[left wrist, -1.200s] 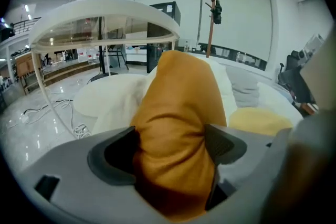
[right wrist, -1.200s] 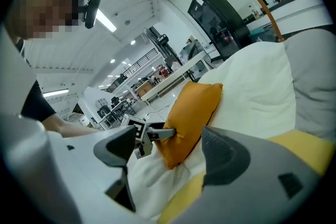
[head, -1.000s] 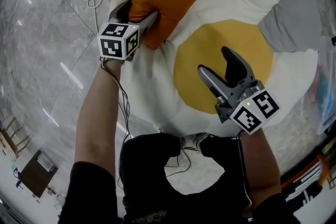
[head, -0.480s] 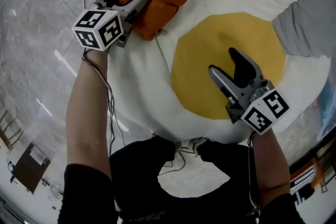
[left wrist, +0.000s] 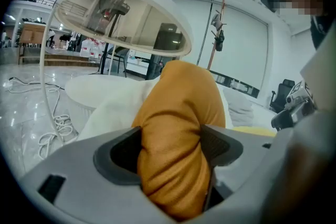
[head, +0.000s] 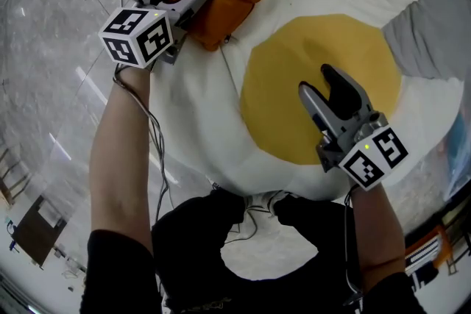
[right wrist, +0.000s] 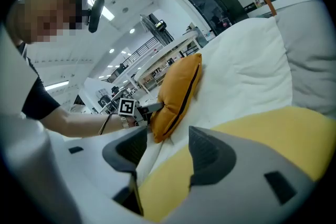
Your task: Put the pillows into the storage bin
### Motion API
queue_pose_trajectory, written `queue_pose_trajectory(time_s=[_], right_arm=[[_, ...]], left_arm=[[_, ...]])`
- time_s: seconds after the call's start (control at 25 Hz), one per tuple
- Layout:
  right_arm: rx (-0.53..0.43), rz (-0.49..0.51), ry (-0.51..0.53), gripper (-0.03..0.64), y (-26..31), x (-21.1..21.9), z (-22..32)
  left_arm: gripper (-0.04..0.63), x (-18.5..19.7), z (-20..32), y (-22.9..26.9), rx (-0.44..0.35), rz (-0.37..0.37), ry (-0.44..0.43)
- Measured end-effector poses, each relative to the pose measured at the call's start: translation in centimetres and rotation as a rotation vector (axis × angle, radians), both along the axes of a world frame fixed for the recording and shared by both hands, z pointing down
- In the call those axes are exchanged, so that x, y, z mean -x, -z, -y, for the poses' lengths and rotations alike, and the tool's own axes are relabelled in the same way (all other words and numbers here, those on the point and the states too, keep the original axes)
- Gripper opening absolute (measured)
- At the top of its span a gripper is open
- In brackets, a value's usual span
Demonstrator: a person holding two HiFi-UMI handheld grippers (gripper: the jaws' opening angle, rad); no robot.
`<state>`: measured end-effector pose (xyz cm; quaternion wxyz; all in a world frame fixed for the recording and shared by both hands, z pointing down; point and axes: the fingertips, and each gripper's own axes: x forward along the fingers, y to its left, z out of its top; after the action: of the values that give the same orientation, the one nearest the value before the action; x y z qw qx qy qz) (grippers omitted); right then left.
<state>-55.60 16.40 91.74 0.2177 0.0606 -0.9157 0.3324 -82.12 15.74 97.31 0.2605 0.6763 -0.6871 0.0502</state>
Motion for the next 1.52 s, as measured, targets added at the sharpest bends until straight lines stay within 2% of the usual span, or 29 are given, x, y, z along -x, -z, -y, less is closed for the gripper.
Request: queue_pose_trajectory(time_s=[0.24,0.32,0.4,0.44,0.52,0.6,0.64,0.72,0.76,0.84,1.0,1.12,1.24,1.44,1.48,1.52], right_arm=[[0.055,0.042,-0.071,0.176,1.9,-1.0,-1.6],[0.070,0.063,-0.107,0.136,3.1,-1.1,-2.2],[0.032,0.069,-0.133,0.089,4.6,-1.2,-2.6],[0.005,0.067,-0.148,0.064,5.4,-1.4,-2.7],[-0.016,0.068,-0.183,0.054,7.1,-2.1,-2.9],[0.009,0.094,-0.216,0.065,8.8,-2.6,-3.1],[0.019,0.113,-0.228,0.085,9.4,-2.8,-3.2],[0.013,0.136,-0.240,0.122,9.6,-3.4,-3.4],[-0.003,0.136,-0.237,0.127,9.2,-3.7,-3.5],[-0.042,0.135,-0.206,0.130,8.6,-3.7,-3.3],[-0.123,0.207,-0.129,0.152,10.1,-1.7,-2.3],[-0.175,0.220,-0.069,0.161,10.3,-1.1,-2.4],[-0.219,0.224,-0.023,0.167,10.4,-0.8,-2.3],[-0.242,0.237,-0.001,0.172,10.7,-0.8,-1.6],[-0.243,0.234,-0.002,0.170,10.6,-1.0,-1.6],[-0.241,0.230,-0.003,0.167,10.5,-1.1,-1.6]], left_arm=[[0.244,-3.9,-1.3,4.1,0.016,0.156,0.009],[0.192,-5.4,-2.2,5.7,0.016,0.159,0.020],[0.116,-6.4,-3.1,7.1,0.023,0.137,0.035],[0.087,-6.9,-3.5,7.5,0.039,0.134,0.033],[0.026,-8.2,-4.1,7.7,0.091,0.165,0.000],[0.052,-9.1,-4.3,7.7,0.133,0.197,-0.025],[0.109,-9.0,-4.0,7.7,0.140,0.219,-0.027],[0.314,-8.6,-3.1,7.6,0.141,0.275,-0.035],[0.351,-8.4,-2.5,7.3,0.143,0.305,-0.041],[0.384,-7.4,-1.3,6.3,0.165,0.350,-0.029],[0.416,-4.7,-0.2,4.0,0.208,0.380,0.033],[0.416,-4.4,0.3,3.4,0.204,0.373,0.014],[0.416,-3.9,1.0,3.3,0.235,0.354,-0.032],[0.414,-4.1,1.5,2.6,0.279,0.317,-0.053],[0.408,-4.2,1.4,2.6,0.276,0.324,-0.048],[0.359,-4.4,1.2,2.6,0.272,0.333,-0.044]])
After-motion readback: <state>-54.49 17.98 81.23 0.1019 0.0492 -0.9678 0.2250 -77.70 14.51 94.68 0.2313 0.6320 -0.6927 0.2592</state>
